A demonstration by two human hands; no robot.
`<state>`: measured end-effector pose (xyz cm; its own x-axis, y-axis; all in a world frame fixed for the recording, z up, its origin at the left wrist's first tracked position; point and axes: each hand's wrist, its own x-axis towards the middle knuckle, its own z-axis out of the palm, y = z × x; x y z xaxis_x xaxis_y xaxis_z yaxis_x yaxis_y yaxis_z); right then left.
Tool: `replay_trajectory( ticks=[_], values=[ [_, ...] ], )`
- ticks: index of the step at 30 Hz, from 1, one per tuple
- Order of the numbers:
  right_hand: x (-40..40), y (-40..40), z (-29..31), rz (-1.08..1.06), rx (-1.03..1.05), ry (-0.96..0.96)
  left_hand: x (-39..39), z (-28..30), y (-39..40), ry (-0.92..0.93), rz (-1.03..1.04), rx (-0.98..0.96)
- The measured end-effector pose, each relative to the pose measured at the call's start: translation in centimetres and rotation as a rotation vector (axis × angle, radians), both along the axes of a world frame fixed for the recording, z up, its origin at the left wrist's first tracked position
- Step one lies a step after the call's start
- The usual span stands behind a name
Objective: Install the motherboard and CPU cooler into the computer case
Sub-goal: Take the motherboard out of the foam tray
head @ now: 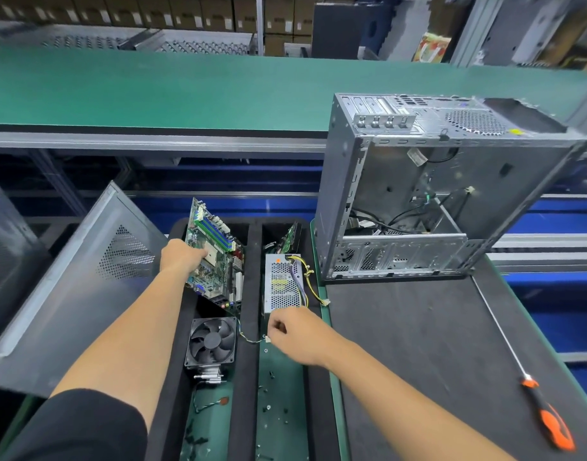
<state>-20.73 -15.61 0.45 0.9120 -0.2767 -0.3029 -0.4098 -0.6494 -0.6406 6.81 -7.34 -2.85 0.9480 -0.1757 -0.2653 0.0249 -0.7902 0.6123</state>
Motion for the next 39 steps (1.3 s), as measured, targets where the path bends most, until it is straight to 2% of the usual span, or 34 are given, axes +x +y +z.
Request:
replay_trajectory(
  ticks=[6, 12, 25, 31, 39],
  values=[
    [-0.6, -0.2, 0.1, -0.012, -0.006, -0.005, 0.1, 0.0, 0.2, -0.072, 0.003, 0.037],
    [-1.3, -0.9, 0.8, -0.042, -0.006, -0.011, 0.0, 0.3, 0.6, -0.113, 0.022, -0.019],
    [-0.5, 0.3, 2.5, -0.002, 0.042, -0.060, -0.4, 9.6, 5.9, -0.317, -0.048, -0.133],
    [0.1, -2.7, 6.8, -0.095, -0.002, -0.239, -3.8, 14.1, 10.1, -0.243, -0.247, -0.212],
    [-0.9, -4.5, 9.1, -0.128, 0.071, -0.406, -9.9, 16.4, 12.8, -0.141, -0.643, -0.124]
  ],
)
